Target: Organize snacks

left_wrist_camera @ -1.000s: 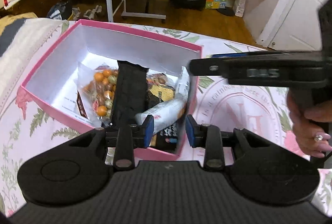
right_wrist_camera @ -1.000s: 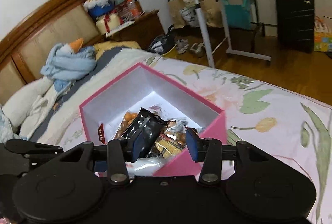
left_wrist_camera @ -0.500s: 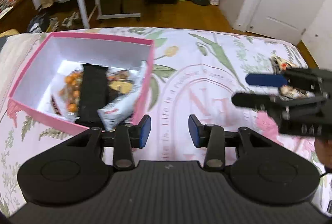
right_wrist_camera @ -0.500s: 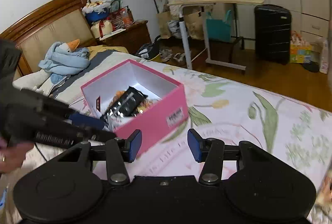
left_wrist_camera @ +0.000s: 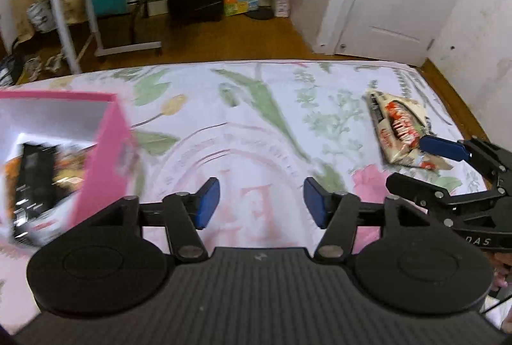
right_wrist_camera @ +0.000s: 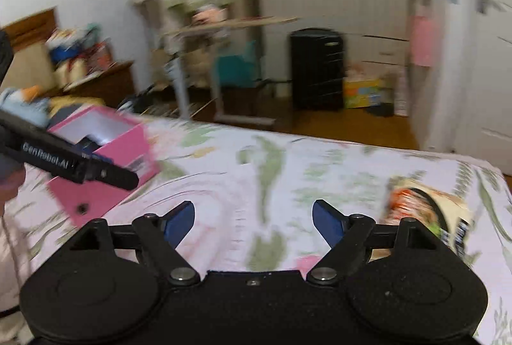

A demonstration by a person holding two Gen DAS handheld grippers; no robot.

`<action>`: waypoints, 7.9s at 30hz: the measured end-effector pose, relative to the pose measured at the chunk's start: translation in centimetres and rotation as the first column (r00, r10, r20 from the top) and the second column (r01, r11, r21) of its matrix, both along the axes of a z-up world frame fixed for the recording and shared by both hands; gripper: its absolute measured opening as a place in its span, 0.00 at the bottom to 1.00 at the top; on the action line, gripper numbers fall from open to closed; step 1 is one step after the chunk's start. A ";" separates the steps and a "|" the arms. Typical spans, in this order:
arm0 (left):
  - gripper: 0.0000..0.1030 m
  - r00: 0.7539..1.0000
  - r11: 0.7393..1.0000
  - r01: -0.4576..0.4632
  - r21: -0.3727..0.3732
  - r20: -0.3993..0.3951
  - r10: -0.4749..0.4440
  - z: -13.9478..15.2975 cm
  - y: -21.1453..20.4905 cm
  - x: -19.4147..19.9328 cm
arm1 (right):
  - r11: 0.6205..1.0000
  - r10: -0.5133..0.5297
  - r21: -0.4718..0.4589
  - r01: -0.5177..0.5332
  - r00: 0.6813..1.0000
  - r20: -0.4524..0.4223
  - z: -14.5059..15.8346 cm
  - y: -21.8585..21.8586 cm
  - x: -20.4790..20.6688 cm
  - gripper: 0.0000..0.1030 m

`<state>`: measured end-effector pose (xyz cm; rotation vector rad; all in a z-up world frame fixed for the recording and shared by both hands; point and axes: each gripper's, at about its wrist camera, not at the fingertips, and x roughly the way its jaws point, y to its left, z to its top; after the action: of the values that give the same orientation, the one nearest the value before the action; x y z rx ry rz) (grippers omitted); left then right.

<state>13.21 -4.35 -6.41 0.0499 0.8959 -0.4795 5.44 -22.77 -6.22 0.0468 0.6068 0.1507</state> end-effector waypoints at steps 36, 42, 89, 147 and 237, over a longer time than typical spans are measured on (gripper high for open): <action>0.62 0.916 0.925 0.209 -0.316 -0.267 -0.299 -10.9 -20.5 5.7 | 0.841 -0.307 0.291 0.455 0.846 -0.436 -7.3 -17.9 5.2 0.56; 0.60 0.910 0.925 0.276 -0.261 -0.239 -0.339 -8.5 -16.3 4.1 | 0.892 -0.213 0.276 0.359 0.870 -0.444 -5.5 -13.9 4.2 0.55; 0.60 0.986 0.995 -0.083 -0.053 -0.147 0.074 6.0 27.0 3.7 | 0.860 0.438 0.443 -0.251 0.810 -0.390 3.7 24.3 13.4 0.55; 0.62 0.992 0.994 -0.108 0.014 0.064 0.107 10.2 19.7 -5.8 | 0.994 0.108 0.013 -0.108 0.980 -0.167 8.7 16.5 -0.4 0.59; 0.95 0.977 0.972 -0.186 0.144 0.129 0.168 5.5 13.3 -13.2 | 0.963 -0.257 -0.122 0.239 0.953 -0.159 5.8 12.7 -8.6 0.95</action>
<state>0.03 8.95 -0.94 0.1374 0.8133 -0.2365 -3.21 -10.06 -0.39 0.0381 0.7767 -0.1300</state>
